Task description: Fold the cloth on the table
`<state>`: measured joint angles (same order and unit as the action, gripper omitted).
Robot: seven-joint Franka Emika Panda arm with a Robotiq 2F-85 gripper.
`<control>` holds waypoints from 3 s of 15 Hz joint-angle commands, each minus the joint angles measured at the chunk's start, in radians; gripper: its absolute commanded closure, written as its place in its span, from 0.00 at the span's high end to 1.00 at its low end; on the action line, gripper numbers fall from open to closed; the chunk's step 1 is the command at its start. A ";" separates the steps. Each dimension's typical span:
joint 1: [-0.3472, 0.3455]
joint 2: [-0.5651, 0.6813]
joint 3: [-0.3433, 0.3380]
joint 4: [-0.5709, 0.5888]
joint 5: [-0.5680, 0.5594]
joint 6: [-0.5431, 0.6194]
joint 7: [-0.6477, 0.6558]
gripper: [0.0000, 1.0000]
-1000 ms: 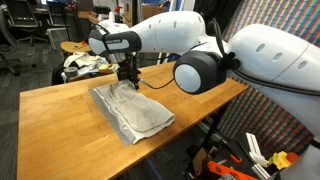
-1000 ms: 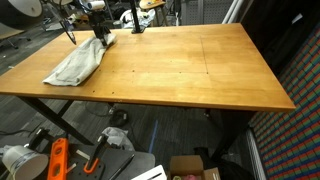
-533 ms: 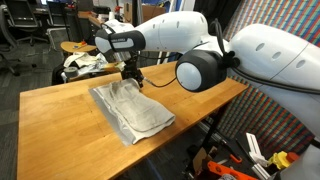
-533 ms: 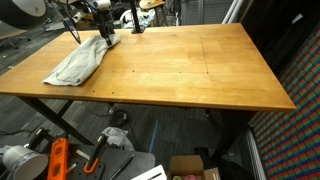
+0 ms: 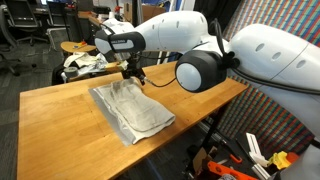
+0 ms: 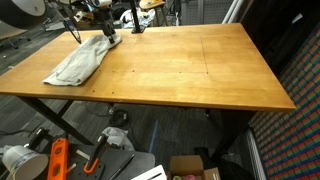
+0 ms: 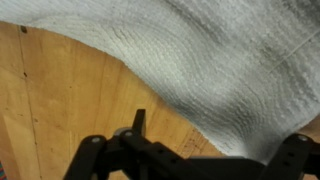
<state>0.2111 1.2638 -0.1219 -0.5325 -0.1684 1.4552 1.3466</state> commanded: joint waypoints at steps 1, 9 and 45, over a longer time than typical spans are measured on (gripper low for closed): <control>0.026 0.016 -0.033 0.049 -0.065 -0.008 -0.075 1.00; 0.054 0.011 -0.025 0.061 -0.099 0.027 -0.123 1.00; 0.125 0.022 0.022 0.081 0.034 0.224 -0.150 0.49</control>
<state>0.3328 1.3017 -0.0879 -0.4527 -0.1208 1.7175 1.2288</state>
